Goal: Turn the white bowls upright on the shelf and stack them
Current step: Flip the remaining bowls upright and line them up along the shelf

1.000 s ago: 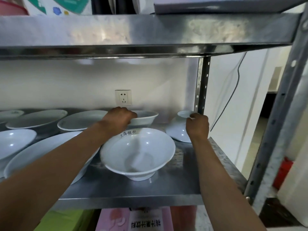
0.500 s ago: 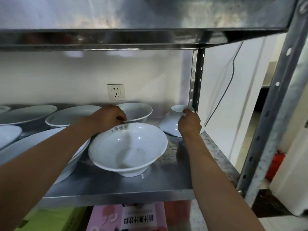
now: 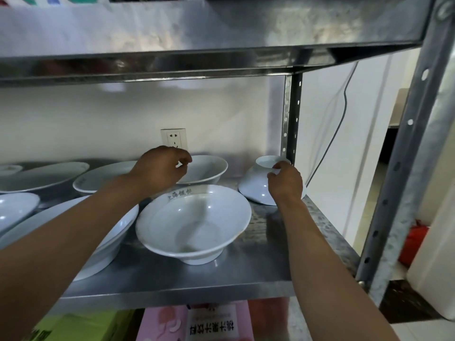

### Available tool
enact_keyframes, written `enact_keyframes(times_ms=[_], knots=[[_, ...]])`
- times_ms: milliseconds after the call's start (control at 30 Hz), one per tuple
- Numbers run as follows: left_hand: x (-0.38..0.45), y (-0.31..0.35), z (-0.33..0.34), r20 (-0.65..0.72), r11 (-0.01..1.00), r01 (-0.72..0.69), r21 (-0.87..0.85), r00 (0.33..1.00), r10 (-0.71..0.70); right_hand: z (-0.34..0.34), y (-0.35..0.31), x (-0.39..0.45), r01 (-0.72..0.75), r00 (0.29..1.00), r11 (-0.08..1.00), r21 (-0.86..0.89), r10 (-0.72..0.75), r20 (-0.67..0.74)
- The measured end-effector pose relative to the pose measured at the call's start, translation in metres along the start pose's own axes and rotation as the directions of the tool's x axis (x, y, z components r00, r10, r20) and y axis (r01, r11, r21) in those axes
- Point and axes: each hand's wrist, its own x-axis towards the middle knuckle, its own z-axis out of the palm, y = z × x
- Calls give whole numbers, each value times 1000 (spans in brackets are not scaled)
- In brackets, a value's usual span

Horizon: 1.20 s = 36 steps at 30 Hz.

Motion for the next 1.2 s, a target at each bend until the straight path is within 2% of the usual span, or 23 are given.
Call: enact_keyframes(times_ms=[133, 233, 300, 367, 467, 533, 733, 900, 1067, 1200], knots=[[6, 22, -10, -51, 999, 3, -50, 999, -5, -13, -5, -2, 11, 996, 998, 61, -6, -85], [11, 37, -13, -61, 998, -16, -63, 998, 12, -20, -15, -7, 83, 979, 988, 127, -57, -197], [15, 44, -15, -37, 999, -39, -21, 999, 38, -24, -21, -12, 124, 963, 968, 216, -65, -261], [19, 52, -13, 1, 998, -21, -52, 1000, 21, -27, -26, -17, 144, 958, 939, 311, -53, -283], [26, 66, -6, 26, 993, 10, -114, 1000, -7, -26, -27, -20, 116, 964, 867, 484, 20, -266], [30, 77, 0, 56, 982, 40, -185, 998, -30, -25, -25, -20, 103, 970, 836, 538, 36, -242], [37, 105, 15, 141, 936, 113, -334, 988, -69, -21, -26, -20, 77, 984, 805, 588, 35, -177], [40, 119, 21, 75, 857, 110, -504, 994, -84, -13, -28, -22, 94, 987, 797, 597, 5, -162], [45, 130, 22, 15, 884, 82, -460, 996, -85, -12, -32, -22, 112, 991, 765, 634, -40, -126], [51, 124, 19, -19, 922, 50, -383, 998, -62, -13, -37, -26, 10, 999, 734, 679, -37, 25]])
